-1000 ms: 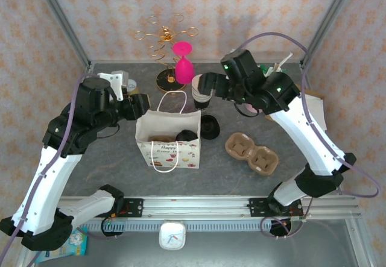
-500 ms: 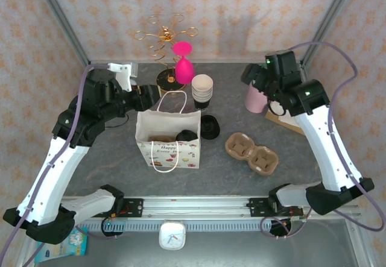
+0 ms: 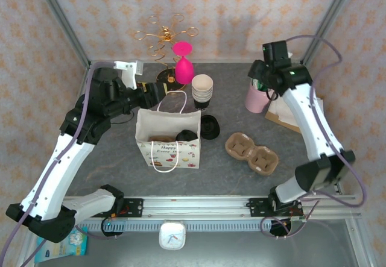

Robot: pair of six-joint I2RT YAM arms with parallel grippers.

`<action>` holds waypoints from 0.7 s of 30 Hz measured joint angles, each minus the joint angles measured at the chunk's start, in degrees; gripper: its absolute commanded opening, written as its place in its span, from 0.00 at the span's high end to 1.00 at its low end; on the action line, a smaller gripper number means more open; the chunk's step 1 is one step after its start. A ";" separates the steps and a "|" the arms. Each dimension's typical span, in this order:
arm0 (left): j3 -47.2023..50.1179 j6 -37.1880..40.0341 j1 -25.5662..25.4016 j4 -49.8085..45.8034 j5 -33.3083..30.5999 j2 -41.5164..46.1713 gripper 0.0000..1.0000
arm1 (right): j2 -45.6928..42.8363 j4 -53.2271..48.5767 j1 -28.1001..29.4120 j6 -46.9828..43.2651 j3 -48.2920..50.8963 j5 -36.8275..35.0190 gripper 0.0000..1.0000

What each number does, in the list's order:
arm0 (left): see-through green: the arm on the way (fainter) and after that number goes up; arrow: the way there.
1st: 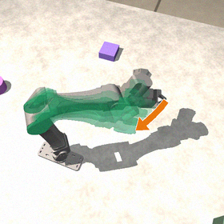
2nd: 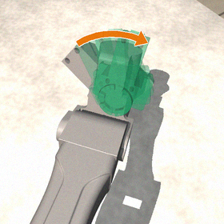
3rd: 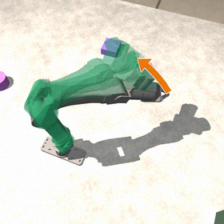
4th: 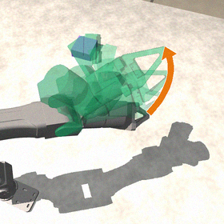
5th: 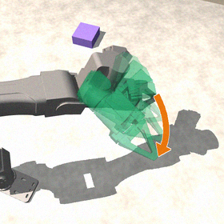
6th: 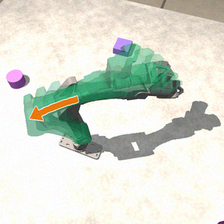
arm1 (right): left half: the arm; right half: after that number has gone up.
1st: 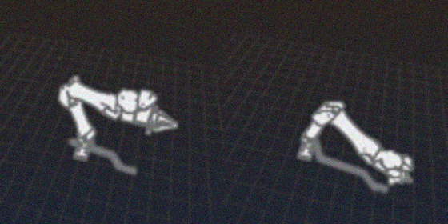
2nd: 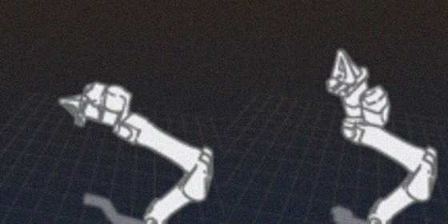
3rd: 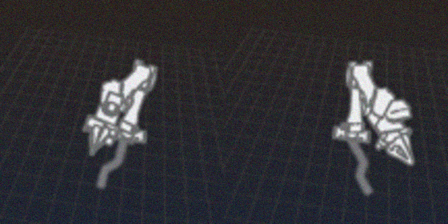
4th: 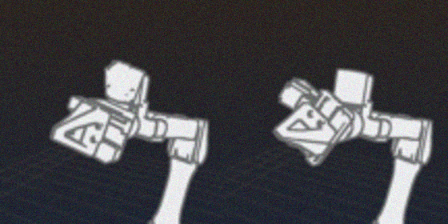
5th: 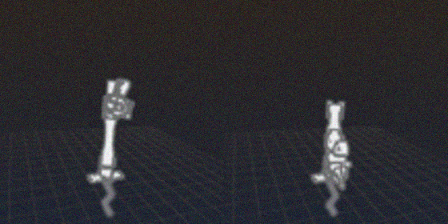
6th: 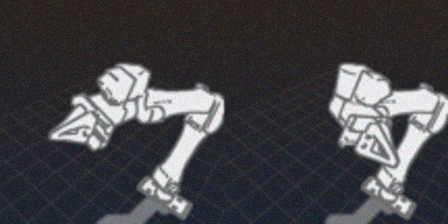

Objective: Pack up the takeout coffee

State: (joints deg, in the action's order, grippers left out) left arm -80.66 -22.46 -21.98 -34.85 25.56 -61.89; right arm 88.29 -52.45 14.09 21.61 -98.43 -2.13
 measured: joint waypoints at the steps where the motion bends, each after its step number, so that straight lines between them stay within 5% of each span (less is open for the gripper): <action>1: 0.33 0.00 0.00 0.17 0.00 -0.04 0.42 | 2.01 0.11 0.00 -0.07 -0.11 -0.09 0.36; 21: 1.73 -0.04 0.00 3.08 -0.48 -0.46 0.42 | 9.20 1.05 0.00 -0.85 -3.72 -4.11 0.76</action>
State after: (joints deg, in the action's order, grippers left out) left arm -78.94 -22.50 -21.98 -31.77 25.08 -62.35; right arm 97.49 -51.40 14.09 20.75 -102.15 -6.24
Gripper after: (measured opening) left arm 0.581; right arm 0.256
